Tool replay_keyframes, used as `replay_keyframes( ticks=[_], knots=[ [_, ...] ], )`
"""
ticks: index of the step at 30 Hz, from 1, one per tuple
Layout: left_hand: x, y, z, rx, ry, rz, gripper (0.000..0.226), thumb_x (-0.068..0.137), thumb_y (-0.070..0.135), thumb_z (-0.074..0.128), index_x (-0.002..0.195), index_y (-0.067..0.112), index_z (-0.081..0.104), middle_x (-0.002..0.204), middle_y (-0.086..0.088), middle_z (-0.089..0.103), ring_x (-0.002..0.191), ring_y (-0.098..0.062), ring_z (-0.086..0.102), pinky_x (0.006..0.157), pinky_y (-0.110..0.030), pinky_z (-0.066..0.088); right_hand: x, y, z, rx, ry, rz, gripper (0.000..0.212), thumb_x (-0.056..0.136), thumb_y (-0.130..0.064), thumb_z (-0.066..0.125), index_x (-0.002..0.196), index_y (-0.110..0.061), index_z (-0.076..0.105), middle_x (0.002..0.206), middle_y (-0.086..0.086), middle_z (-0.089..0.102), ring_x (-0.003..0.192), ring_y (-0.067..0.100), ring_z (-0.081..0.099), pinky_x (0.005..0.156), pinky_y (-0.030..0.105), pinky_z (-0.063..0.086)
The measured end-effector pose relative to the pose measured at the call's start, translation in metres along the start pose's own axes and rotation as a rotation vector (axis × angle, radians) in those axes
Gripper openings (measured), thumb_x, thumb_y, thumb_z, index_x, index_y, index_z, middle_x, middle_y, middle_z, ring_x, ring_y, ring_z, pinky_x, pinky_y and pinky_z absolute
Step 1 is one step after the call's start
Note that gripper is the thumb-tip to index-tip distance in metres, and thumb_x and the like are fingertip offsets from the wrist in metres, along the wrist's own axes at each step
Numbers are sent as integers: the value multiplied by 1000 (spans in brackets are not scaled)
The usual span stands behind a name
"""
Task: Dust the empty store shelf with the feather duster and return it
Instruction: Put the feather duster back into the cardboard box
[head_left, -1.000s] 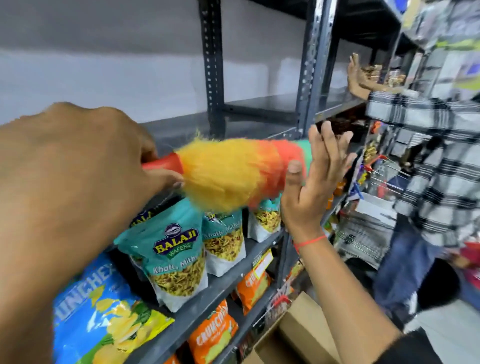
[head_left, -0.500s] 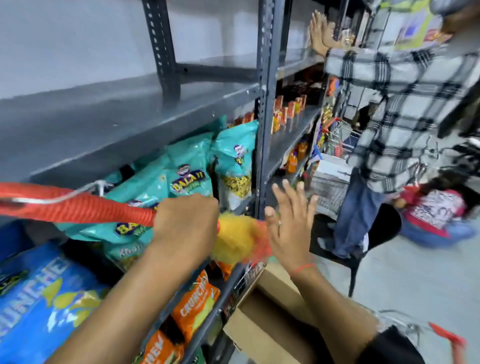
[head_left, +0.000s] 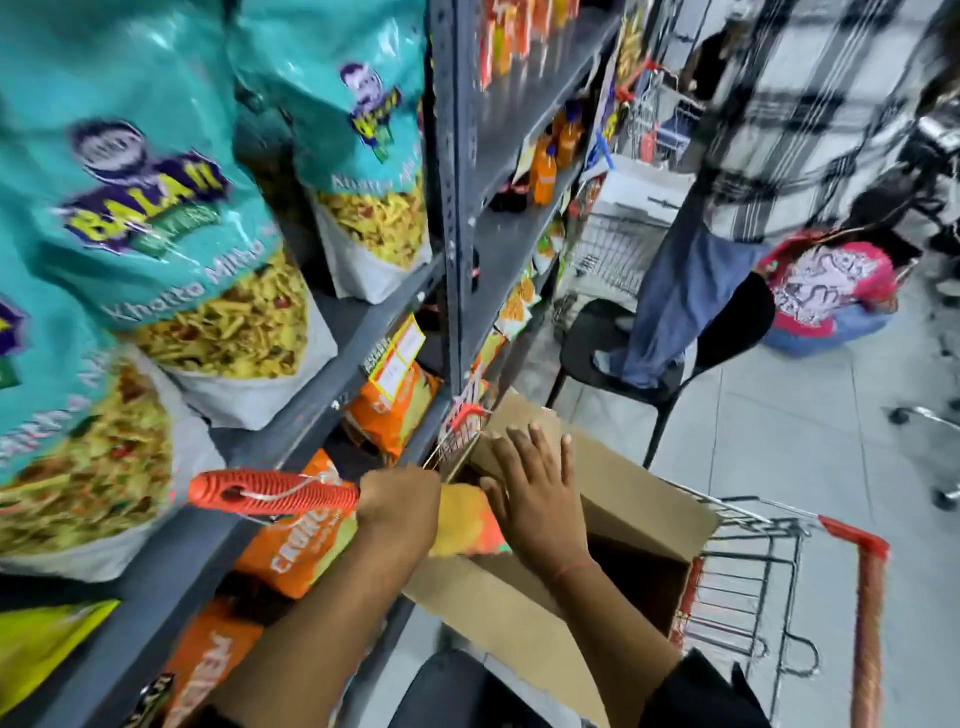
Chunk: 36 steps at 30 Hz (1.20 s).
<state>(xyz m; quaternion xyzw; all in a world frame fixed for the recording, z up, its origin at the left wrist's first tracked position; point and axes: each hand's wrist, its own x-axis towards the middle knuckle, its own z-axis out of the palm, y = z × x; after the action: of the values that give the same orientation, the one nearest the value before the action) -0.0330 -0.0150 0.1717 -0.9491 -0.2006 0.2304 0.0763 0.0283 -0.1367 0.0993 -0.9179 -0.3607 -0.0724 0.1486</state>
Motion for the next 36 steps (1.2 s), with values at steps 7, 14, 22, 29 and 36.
replay_keyframes(
  ticks=[7,14,22,29,36],
  knots=[
    [59,24,86,-80,-107,-12,34,95,6,38,121,11,59,124,-9,63,113,-27,60,82,-21,46,-22,29,83,-44,-190,30,53,88,-41,31,121,-9,58,123,15,61,120,36,49,93,65,33],
    [118,38,157,-88,-212,-119,35,94,5,38,125,9,56,132,-9,58,120,-26,56,94,-30,45,-35,44,143,35,-240,53,53,88,-38,33,122,-4,55,121,19,61,119,37,50,95,63,33],
    [151,44,199,-1,-222,-132,37,90,1,44,123,9,57,130,-9,59,118,-28,56,92,-37,45,-36,55,183,62,-222,70,48,87,-34,54,124,-3,53,126,20,57,124,39,45,99,64,28],
    [160,49,208,-21,-314,-201,38,88,-4,47,123,7,57,132,-13,57,119,-34,54,91,-40,46,-40,52,201,52,-222,87,47,85,-31,63,122,-2,55,124,20,59,122,39,47,95,66,31],
    [155,40,223,-63,-255,-163,36,88,0,45,118,13,60,125,-11,61,114,-31,57,89,-38,46,-49,51,204,23,-252,94,56,80,-32,70,124,-1,53,125,20,58,123,38,46,95,66,31]
  ],
)
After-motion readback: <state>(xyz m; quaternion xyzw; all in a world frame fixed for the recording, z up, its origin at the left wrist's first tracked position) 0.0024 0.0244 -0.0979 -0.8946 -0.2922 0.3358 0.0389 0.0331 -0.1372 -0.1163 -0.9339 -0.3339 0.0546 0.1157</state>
